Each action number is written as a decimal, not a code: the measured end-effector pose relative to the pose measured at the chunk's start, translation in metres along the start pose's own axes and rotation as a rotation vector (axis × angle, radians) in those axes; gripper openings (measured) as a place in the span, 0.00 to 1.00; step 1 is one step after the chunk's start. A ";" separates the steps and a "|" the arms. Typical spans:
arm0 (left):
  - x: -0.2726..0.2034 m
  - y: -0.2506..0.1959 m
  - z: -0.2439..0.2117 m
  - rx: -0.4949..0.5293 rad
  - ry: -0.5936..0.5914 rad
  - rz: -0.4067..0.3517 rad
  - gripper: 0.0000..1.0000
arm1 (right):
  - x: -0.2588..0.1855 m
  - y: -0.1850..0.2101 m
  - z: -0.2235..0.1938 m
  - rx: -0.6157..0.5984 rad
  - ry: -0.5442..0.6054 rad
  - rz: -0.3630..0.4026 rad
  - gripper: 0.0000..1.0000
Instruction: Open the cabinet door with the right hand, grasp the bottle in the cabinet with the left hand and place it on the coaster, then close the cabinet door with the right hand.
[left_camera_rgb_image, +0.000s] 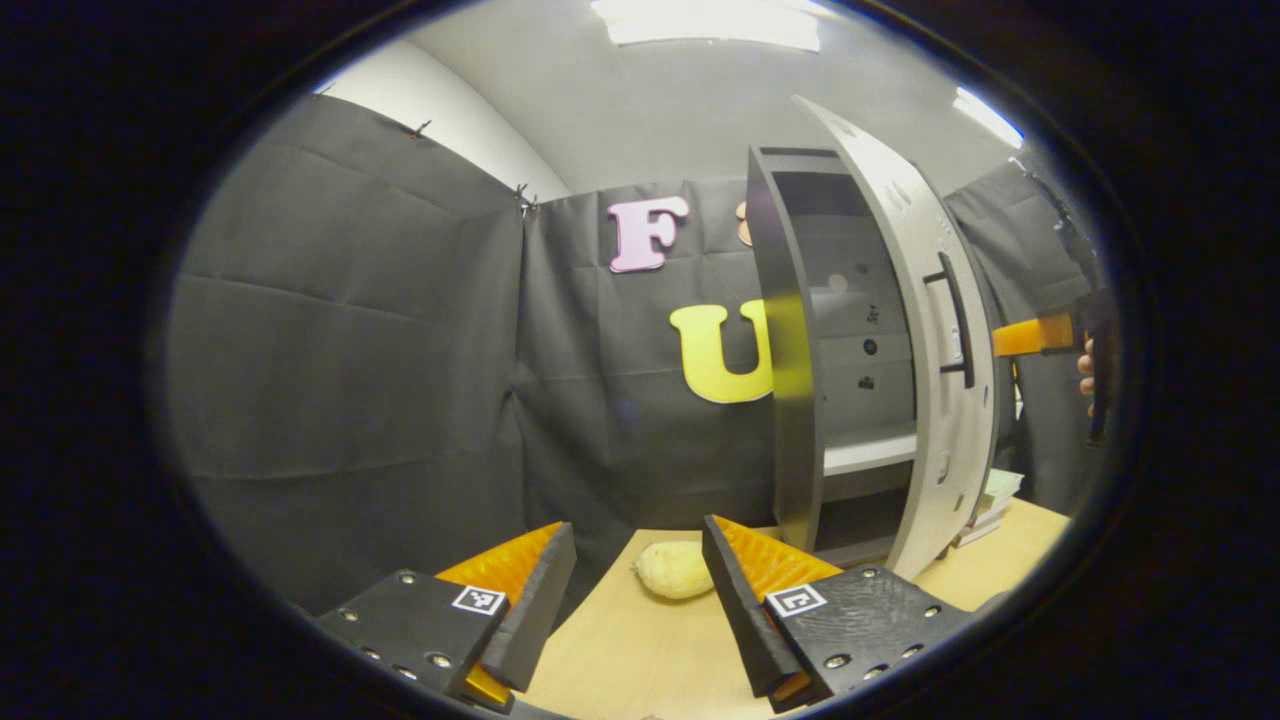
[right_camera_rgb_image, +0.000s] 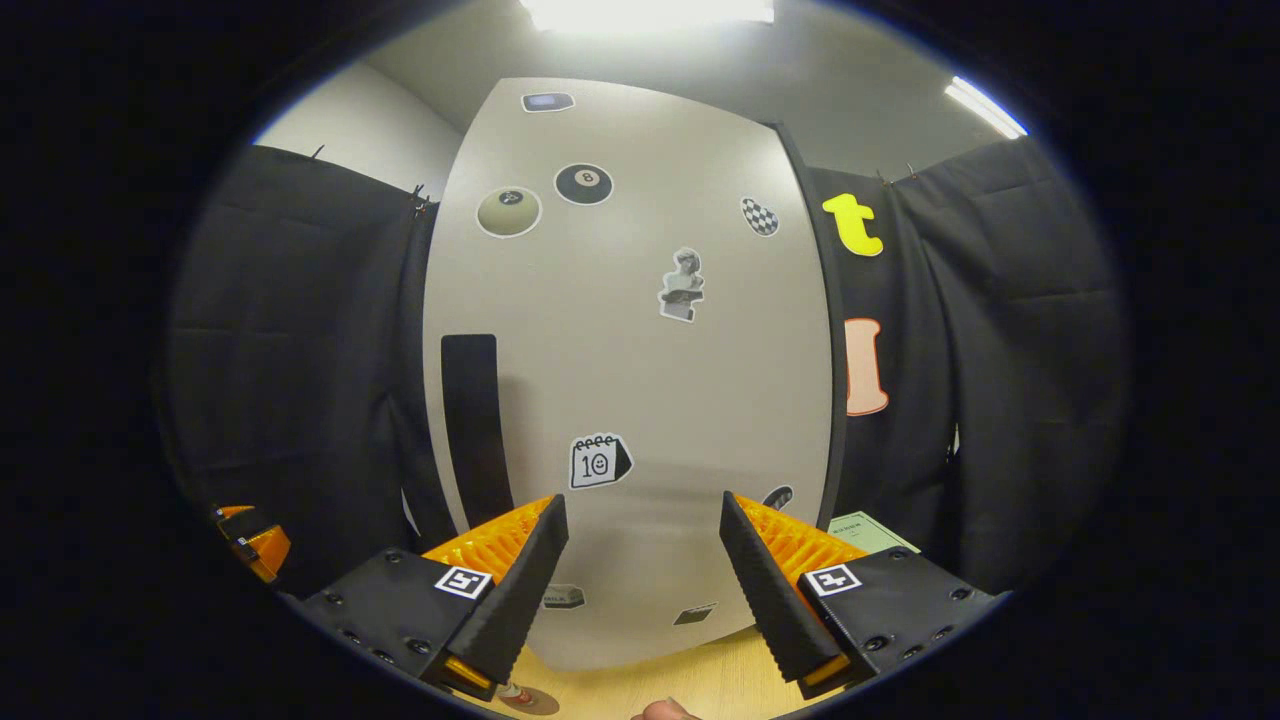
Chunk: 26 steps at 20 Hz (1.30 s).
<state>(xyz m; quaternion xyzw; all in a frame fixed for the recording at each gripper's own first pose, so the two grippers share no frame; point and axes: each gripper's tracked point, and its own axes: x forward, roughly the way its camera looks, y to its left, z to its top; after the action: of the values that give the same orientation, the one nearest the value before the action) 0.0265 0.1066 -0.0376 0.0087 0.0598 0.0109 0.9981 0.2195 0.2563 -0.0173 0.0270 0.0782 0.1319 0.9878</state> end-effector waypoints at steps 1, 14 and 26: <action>-0.001 -0.005 0.004 0.002 -0.004 -0.001 0.77 | -0.004 -0.006 0.003 -0.002 -0.007 -0.001 0.98; -0.053 -0.167 0.071 0.034 -0.069 -0.039 0.77 | -0.117 -0.139 -0.003 -0.034 -0.006 -0.013 0.98; -0.101 -0.205 0.094 0.053 -0.061 -0.027 0.77 | -0.163 -0.208 -0.018 -0.060 -0.028 -0.061 0.98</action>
<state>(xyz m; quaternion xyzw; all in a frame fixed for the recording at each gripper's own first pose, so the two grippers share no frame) -0.0583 -0.1023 0.0640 0.0347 0.0296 -0.0045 0.9989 0.1144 0.0132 -0.0267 -0.0031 0.0613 0.1036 0.9927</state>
